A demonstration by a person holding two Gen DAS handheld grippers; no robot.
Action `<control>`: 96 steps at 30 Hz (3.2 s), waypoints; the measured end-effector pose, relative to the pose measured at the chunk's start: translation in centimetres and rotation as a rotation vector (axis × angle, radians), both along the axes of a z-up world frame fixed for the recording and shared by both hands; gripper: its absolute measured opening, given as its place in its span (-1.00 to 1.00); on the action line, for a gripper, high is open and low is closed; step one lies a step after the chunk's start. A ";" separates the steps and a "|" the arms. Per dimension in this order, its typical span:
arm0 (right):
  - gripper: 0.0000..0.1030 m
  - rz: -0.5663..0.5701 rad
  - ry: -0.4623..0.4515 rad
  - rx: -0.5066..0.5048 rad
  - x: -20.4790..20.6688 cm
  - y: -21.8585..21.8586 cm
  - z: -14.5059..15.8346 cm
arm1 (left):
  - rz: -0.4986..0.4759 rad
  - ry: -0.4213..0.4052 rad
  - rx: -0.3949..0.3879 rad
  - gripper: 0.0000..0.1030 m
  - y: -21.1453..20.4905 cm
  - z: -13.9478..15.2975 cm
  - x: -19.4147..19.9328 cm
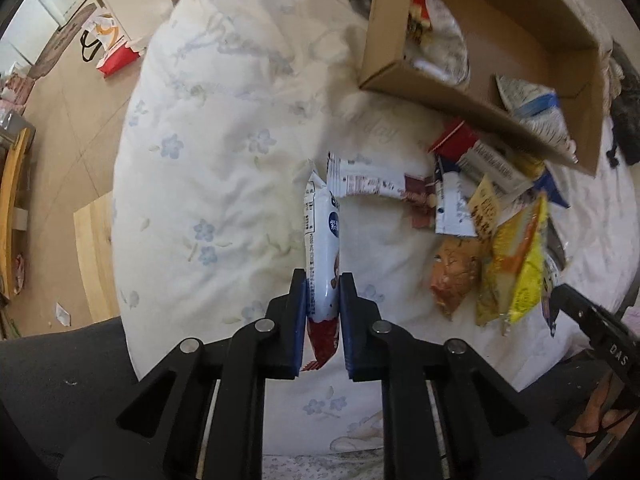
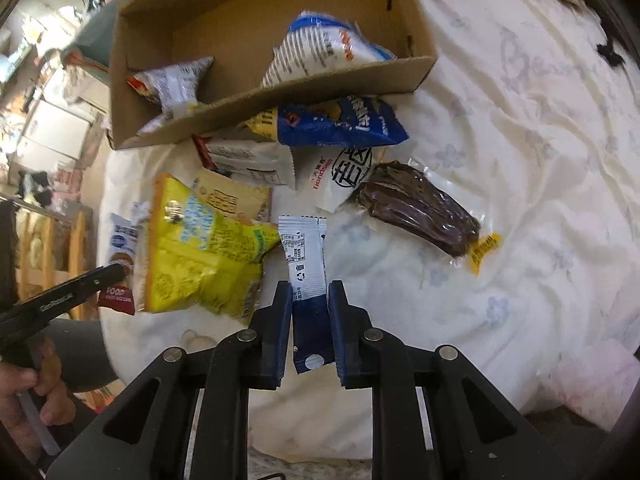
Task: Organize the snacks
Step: 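Grasp the white cake packet with the left gripper while the right gripper grasps a white-and-blue stick packet, then lower both packets into the cardboard box and open both grippers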
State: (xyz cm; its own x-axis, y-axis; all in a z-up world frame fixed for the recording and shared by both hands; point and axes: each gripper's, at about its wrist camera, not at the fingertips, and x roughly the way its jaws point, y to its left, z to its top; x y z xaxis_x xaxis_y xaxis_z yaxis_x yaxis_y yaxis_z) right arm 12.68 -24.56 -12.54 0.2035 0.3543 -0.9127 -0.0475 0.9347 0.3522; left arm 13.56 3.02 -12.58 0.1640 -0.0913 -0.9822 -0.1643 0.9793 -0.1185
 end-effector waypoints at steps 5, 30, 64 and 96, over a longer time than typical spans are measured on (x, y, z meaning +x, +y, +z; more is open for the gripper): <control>-0.62 -0.025 -0.059 0.105 -1.4 -1.6 2.0 | 0.017 -0.031 -0.054 -0.77 0.5 1.4 -1.0; -0.62 -0.172 -0.446 0.340 1.0 -3.7 10.7 | -0.093 -0.591 -0.019 -0.77 -1.8 15.8 0.2; -0.62 -0.086 -0.366 0.161 14.5 0.2 7.0 | -0.201 -0.450 0.177 -0.76 -6.7 6.9 12.9; -0.55 -0.107 -0.279 0.237 15.2 0.2 5.2 | -0.210 -0.491 0.119 -0.74 -6.2 7.0 12.5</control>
State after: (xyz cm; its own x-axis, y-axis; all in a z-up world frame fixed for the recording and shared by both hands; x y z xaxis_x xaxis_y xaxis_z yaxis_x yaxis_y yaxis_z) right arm 27.85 -24.40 -7.32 0.4799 0.5121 -0.7124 -0.0787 0.8338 0.5464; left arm 26.02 -3.16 -5.61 0.5958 -0.0650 -0.8005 0.0835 0.9963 -0.0188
